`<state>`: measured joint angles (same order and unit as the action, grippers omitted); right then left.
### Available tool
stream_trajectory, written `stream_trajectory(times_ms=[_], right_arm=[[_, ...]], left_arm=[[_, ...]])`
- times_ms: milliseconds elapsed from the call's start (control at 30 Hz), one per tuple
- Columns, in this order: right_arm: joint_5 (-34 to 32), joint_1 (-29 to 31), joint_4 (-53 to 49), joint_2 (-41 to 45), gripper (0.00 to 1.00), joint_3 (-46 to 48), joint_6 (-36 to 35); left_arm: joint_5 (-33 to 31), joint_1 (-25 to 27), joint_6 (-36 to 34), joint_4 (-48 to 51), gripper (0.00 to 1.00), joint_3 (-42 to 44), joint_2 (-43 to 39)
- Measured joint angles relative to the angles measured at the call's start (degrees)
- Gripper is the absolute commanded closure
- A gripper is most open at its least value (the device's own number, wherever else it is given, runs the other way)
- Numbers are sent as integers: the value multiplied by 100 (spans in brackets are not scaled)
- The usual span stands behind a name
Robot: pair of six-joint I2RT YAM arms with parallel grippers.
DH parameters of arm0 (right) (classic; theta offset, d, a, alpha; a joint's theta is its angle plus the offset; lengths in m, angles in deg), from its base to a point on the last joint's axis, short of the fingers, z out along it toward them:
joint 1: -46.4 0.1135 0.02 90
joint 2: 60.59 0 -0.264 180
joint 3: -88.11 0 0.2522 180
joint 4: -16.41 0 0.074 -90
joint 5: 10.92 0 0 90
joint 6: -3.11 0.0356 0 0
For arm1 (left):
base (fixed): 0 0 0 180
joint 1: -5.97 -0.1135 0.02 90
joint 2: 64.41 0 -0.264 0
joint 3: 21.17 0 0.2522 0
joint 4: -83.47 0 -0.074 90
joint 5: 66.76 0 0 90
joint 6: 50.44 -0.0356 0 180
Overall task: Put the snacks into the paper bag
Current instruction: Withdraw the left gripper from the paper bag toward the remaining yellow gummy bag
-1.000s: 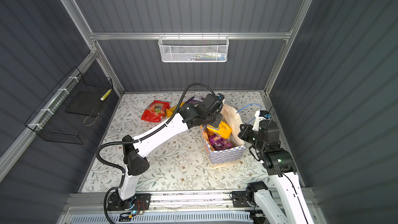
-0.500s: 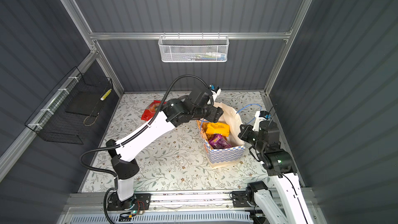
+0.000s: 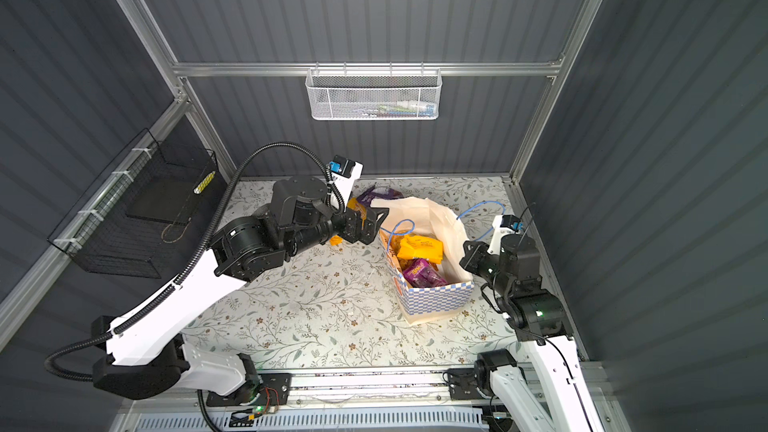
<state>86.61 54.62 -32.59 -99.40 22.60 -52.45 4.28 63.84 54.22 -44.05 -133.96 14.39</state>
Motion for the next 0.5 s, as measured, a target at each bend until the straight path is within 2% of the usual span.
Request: stream_trajectory(times_ms=[133, 233, 367, 500], right_arm=[[2, 0, 0, 9, 100, 0, 0], [17, 0, 0, 9, 100, 0, 0], [22, 0, 0, 9, 100, 0, 0], [46, 0, 0, 9, 100, 0, 0]], left_arm=[[-127, -494, 284, -24, 0, 717, -415], [46, -1220, 535, -39, 0, 1180, -514], [702, -2192, 839, -251, 0, 1812, -223], [1456, -3014, 1095, -542, 0, 2232, 590]])
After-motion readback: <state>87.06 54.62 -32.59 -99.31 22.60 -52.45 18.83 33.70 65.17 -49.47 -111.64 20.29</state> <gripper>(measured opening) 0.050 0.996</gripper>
